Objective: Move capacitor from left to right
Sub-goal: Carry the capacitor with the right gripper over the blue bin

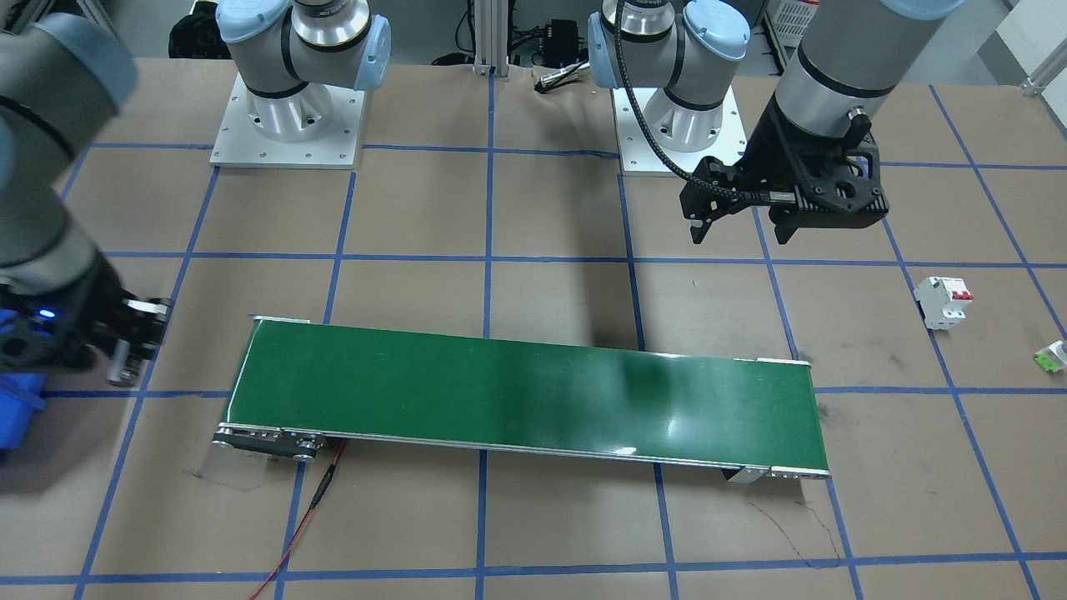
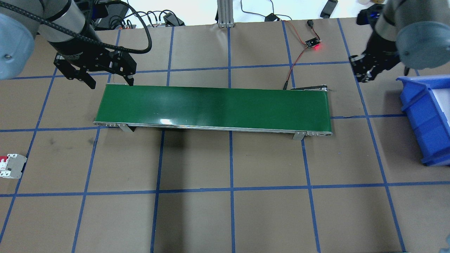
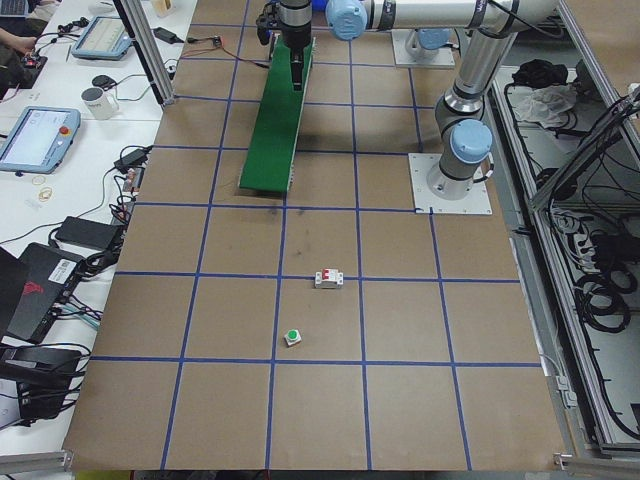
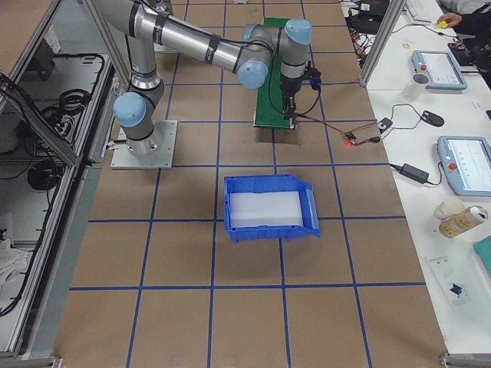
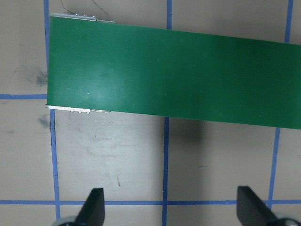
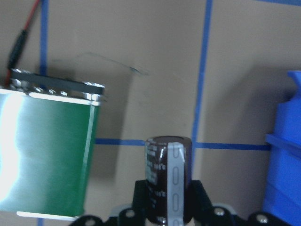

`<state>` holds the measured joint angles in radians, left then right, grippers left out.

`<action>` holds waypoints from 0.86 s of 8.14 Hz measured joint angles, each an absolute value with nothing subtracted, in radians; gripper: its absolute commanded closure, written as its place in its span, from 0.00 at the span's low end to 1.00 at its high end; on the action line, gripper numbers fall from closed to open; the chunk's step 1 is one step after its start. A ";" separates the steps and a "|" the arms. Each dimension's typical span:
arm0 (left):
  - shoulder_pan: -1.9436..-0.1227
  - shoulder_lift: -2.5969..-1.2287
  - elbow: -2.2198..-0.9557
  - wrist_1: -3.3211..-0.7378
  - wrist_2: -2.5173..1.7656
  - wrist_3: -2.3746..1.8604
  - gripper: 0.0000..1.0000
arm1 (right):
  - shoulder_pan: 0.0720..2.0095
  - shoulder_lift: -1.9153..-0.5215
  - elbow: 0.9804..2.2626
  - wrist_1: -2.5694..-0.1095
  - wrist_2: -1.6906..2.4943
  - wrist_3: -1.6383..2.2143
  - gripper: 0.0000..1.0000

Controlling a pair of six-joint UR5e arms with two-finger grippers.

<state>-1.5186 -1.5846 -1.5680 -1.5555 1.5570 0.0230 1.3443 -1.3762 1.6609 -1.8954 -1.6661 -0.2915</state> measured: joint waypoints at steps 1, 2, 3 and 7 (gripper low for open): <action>-1.519 -1.585 -1.568 -1.555 1.557 0.023 0.00 | 1.247 -1.403 1.661 -1.866 -1.669 -0.456 1.00; -1.519 -1.585 -1.568 -1.555 1.557 0.023 0.00 | 1.140 -1.419 1.661 -1.851 -1.671 -0.616 1.00; -1.519 -1.585 -1.568 -1.555 1.558 0.023 0.00 | 1.032 -1.421 1.663 -1.848 -1.669 -0.770 1.00; -1.519 -1.585 -1.568 -1.555 1.558 0.023 0.00 | 0.801 -1.266 1.692 -1.966 -1.654 -1.043 0.73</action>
